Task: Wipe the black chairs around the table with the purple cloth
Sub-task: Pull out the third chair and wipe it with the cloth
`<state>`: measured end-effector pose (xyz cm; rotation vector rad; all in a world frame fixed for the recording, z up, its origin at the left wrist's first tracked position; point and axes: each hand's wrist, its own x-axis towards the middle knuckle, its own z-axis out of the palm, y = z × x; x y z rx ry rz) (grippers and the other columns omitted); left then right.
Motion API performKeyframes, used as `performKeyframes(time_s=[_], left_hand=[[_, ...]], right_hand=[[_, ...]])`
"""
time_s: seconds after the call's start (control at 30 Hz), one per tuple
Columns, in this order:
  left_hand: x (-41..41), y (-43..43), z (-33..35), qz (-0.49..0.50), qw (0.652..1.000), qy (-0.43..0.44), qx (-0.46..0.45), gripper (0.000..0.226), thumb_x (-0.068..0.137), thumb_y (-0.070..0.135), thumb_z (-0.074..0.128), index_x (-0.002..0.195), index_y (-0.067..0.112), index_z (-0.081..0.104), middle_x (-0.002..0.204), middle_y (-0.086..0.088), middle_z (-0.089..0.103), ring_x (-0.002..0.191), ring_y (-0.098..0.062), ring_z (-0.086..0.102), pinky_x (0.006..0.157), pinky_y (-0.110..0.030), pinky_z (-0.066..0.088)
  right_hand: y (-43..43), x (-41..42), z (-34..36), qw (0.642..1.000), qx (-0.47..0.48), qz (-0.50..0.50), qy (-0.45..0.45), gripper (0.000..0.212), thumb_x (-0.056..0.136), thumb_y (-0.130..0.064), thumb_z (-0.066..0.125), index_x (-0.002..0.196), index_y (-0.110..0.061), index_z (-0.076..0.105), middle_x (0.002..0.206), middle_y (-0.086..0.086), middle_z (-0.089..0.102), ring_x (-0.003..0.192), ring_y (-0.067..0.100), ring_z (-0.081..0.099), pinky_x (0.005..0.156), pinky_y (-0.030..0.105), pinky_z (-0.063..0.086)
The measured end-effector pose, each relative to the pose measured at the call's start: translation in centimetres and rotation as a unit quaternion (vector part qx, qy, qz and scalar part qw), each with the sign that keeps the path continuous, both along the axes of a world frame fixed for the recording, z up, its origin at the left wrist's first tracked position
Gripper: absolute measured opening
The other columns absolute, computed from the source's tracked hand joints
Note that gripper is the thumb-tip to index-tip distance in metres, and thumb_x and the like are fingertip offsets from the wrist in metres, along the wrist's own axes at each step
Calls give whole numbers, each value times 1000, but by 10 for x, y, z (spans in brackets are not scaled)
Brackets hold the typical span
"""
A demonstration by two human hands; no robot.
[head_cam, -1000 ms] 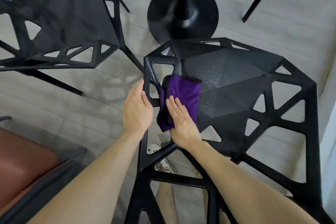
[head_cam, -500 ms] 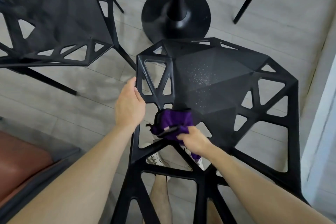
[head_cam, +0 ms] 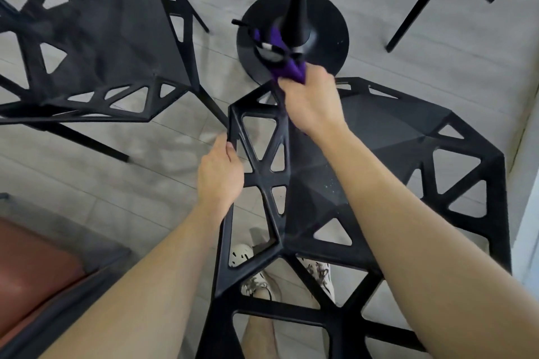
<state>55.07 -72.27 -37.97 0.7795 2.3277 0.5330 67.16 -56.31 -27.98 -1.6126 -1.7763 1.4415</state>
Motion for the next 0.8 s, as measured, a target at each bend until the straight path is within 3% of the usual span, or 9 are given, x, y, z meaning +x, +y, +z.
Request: performKeyframes(time_s=[0.07, 0.13, 0.2, 0.3, 0.53, 0.6, 0.7, 0.77, 0.8], left_hand=[[-1, -1, -3, 1, 1000, 4, 10, 41, 112, 29, 29, 142, 21, 56, 99, -12, 74, 90, -35, 71, 82, -52, 59], [-1, -1, -5, 0, 1000, 5, 19, 43, 111, 32, 29, 144, 23, 55, 97, -12, 73, 89, -35, 71, 79, -52, 59], [-1, -1, -8, -6, 1000, 15, 27, 41, 111, 29, 31, 143, 24, 55, 92, -12, 71, 85, -36, 68, 72, -48, 54], [1, -2, -9, -13, 999, 37, 28, 35, 112, 21, 35, 138, 17, 56, 93, -15, 70, 89, -42, 64, 71, -40, 40], [4, 2, 1, -5, 1000, 7, 11, 32, 112, 21, 36, 136, 19, 57, 100, -10, 72, 100, -40, 65, 79, -42, 42], [4, 2, 3, -1, 1000, 7, -2, 41, 114, 21, 35, 150, 18, 53, 118, -13, 73, 114, -40, 63, 89, -44, 44], [3, 3, 4, 4, 1000, 9, -5, 46, 114, 23, 34, 158, 18, 47, 129, -14, 72, 122, -39, 63, 98, -46, 46], [2, 2, 2, 1, 1000, 11, -4, 43, 114, 24, 32, 152, 20, 51, 118, -12, 75, 113, -37, 65, 90, -45, 47], [2, 1, 1, 0, 1000, 11, 5, 40, 113, 24, 32, 145, 21, 55, 110, -11, 75, 105, -35, 66, 84, -43, 46]], right_hand=[[9, -15, -38, 990, 37, 117, -69, 45, 93, -4, 54, 125, -30, 72, 133, 13, 71, 128, 32, 60, 99, 33, 47], [10, -19, -79, 967, 6, 220, -128, 79, 89, 0, 50, 161, -31, 47, 176, 7, 28, 164, 23, 20, 131, 39, 24], [4, -12, -113, 947, 24, 280, -157, 93, 85, 2, 50, 168, -36, 32, 180, 5, 8, 167, 21, 0, 135, 44, 8], [-20, -2, -133, 947, 64, 278, -151, 105, 80, 7, 53, 170, -37, 23, 181, 4, 2, 166, 20, -7, 135, 43, -2], [-130, 73, -142, 942, 6, 304, -146, 112, 79, 13, 55, 171, -39, 16, 180, -4, -10, 164, 12, -17, 135, 45, 7], [-151, 83, -139, 936, -13, 317, -151, 112, 78, 12, 52, 171, -40, 15, 180, -6, -9, 164, 10, -17, 135, 43, 7], [-151, 82, -122, 952, -62, 276, -120, 104, 79, 12, 46, 167, -41, 31, 180, -10, 6, 164, 5, 0, 134, 32, 14], [-133, 76, -103, 974, -134, 164, -84, 83, 83, 10, 47, 150, -36, 61, 165, -7, 47, 147, 6, 47, 117, 25, 42], [-122, 71, -94, 979, -166, 90, -79, 62, 88, 5, 51, 133, -30, 73, 142, -4, 69, 122, 13, 68, 97, 26, 52]])
